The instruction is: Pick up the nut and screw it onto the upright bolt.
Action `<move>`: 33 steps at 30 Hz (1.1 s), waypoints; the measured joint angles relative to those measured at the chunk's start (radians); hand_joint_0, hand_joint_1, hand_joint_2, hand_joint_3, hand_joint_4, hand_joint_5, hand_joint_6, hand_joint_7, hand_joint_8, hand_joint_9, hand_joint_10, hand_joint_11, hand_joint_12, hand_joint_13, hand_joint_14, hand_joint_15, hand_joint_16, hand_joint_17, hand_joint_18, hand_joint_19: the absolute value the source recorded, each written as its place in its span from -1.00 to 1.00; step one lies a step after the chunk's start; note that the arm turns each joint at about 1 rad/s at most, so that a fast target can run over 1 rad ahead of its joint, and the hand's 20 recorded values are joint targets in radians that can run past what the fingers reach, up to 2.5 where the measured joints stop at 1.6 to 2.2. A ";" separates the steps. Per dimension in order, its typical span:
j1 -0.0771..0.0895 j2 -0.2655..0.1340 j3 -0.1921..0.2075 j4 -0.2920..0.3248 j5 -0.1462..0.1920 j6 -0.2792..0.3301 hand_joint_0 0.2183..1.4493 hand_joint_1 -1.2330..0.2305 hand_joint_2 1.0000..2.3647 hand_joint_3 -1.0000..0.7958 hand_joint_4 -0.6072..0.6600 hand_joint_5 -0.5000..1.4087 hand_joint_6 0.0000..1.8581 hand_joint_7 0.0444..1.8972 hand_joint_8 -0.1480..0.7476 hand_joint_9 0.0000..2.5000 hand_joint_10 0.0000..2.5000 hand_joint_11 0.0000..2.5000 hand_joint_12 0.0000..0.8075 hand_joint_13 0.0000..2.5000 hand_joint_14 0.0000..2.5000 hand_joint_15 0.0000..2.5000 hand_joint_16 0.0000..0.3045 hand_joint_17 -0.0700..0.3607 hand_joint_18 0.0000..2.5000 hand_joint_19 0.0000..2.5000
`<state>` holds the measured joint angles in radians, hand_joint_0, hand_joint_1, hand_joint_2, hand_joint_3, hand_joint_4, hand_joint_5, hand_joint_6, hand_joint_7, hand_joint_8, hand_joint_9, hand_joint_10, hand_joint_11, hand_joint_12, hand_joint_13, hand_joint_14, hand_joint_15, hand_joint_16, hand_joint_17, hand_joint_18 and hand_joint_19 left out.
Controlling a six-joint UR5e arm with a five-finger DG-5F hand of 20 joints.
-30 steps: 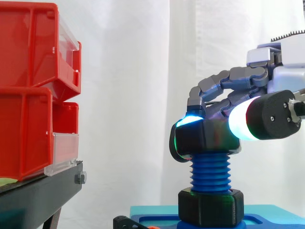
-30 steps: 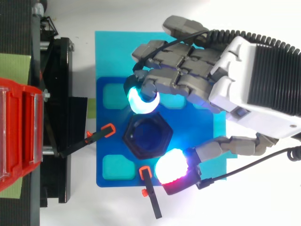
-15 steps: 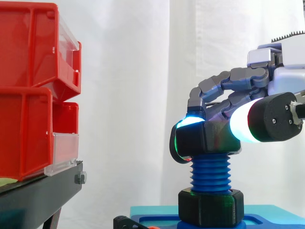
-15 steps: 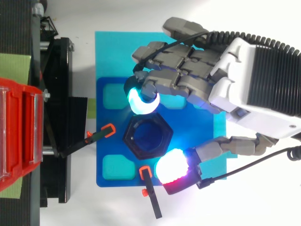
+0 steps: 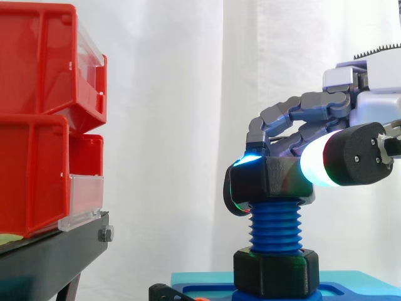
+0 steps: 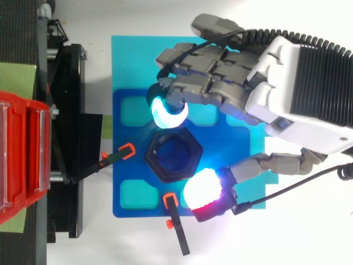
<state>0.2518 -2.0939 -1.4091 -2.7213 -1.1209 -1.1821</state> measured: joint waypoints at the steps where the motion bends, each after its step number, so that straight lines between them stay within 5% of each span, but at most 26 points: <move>1: -0.001 0.000 0.000 0.000 -0.002 0.000 -0.44 -0.25 -1.00 -0.44 0.27 -0.69 -0.26 0.15 -0.07 -0.63 -1.00 -0.95 -0.23 -0.59 -1.00 -0.99 -0.73 -0.25 -0.73 -1.00; 17: -0.004 0.000 0.000 0.003 -0.015 -0.010 -0.46 -0.40 -1.00 -0.44 0.27 -0.69 -0.26 0.16 -0.06 -0.63 -1.00 -0.94 -0.22 -0.60 -1.00 -0.98 -0.73 -0.24 -0.72 -1.00; 33: -0.005 0.000 0.000 -0.008 -0.038 -0.158 -0.47 -0.41 -1.00 -0.44 0.28 -0.69 -0.26 0.17 -0.06 -0.63 -1.00 -0.96 -0.21 -0.60 -1.00 -0.98 -0.72 -0.23 -0.73 -1.00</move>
<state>0.2471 -2.0939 -1.4090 -2.7295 -1.1590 -1.3401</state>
